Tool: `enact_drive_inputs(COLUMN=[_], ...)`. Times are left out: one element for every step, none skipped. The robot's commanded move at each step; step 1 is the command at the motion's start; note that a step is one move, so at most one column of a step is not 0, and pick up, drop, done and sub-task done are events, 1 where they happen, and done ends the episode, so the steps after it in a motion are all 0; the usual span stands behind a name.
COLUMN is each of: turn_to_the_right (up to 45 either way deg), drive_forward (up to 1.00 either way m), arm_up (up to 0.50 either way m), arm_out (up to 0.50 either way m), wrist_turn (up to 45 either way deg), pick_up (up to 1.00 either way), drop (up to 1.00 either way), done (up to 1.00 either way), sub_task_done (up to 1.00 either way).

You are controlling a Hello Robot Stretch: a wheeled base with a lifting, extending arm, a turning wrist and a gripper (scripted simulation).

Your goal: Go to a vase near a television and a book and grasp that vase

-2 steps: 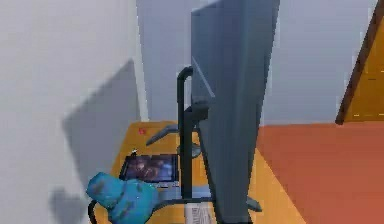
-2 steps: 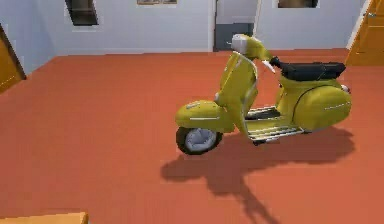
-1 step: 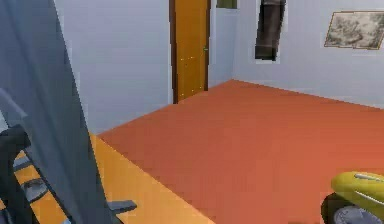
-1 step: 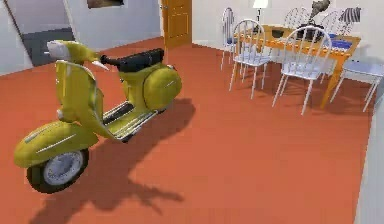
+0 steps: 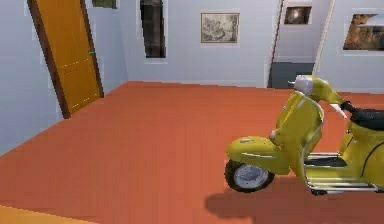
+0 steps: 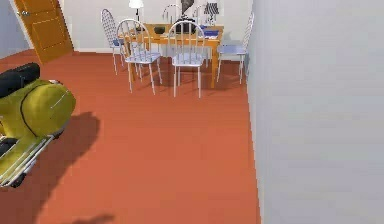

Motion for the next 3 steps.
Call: enact_drive_inputs(turn_to_the_right=[0.0, -24.0, 0.0], drive_forward=[0.65, 0.0, 0.15], arm_up=[0.0, 0.0, 0.0], arm_out=[0.0, 0.0, 0.0], wrist_turn=[0.0, 0.0, 0.0], pick_up=[0.0, 0.0, 0.0], drop=[0.0, 0.0, 0.0], done=[0.0, 0.0, 0.0], sub_task_done=[0.0, 0.0, 0.0])
